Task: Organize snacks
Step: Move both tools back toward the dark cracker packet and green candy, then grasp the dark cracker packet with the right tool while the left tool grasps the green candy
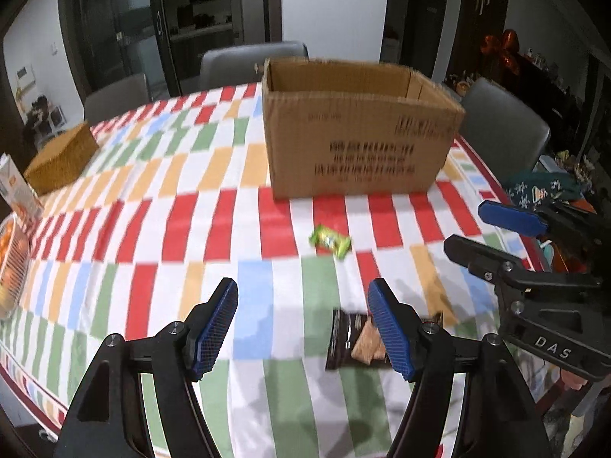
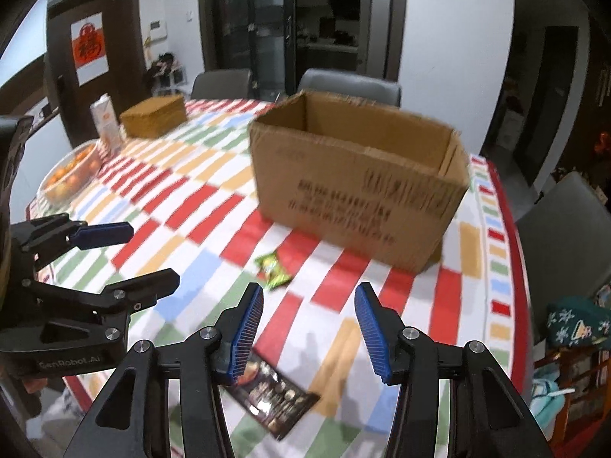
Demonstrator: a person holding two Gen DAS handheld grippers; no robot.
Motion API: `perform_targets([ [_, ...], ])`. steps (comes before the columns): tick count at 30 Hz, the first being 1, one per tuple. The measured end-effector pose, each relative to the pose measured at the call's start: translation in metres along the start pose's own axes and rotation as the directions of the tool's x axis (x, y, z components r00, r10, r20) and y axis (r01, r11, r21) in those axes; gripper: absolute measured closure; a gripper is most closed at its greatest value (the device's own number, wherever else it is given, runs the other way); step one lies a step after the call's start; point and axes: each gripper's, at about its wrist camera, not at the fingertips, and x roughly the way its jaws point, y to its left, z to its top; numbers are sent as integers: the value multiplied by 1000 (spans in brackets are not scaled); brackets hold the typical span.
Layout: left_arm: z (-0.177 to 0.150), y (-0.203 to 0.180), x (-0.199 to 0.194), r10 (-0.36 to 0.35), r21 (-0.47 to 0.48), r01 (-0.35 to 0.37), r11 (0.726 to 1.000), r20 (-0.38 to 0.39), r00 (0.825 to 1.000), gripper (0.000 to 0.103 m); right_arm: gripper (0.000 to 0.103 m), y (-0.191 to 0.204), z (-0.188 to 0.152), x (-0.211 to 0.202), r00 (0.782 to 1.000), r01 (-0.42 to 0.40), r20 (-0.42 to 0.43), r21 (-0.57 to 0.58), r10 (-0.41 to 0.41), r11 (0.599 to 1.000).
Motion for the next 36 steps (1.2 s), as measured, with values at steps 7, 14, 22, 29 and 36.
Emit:
perform_targets([
  [7, -29, 0, 11, 21, 17, -20, 1000, -69, 997, 33, 52, 17, -28, 18, 995, -39, -97, -53, 34, 998],
  [14, -46, -2, 21, 23, 28, -20, 999, -118, 993, 33, 42, 30, -50, 37, 976, -100, -207, -123, 73, 987],
  [22, -58, -2, 36, 18, 16, -16, 1000, -177, 984, 32, 40, 41, -66, 59, 946, -150, -314, -215, 77, 965],
  [29, -62, 3, 45, 27, 1, -28, 1000, -207, 978, 32, 40, 43, -63, 78, 934, -163, -351, -244, 69, 956],
  [36, -63, 9, 52, 26, -18, -31, 999, -223, 975, 32, 40, 46, -60, 89, 925, -199, -364, -215, 110, 956],
])
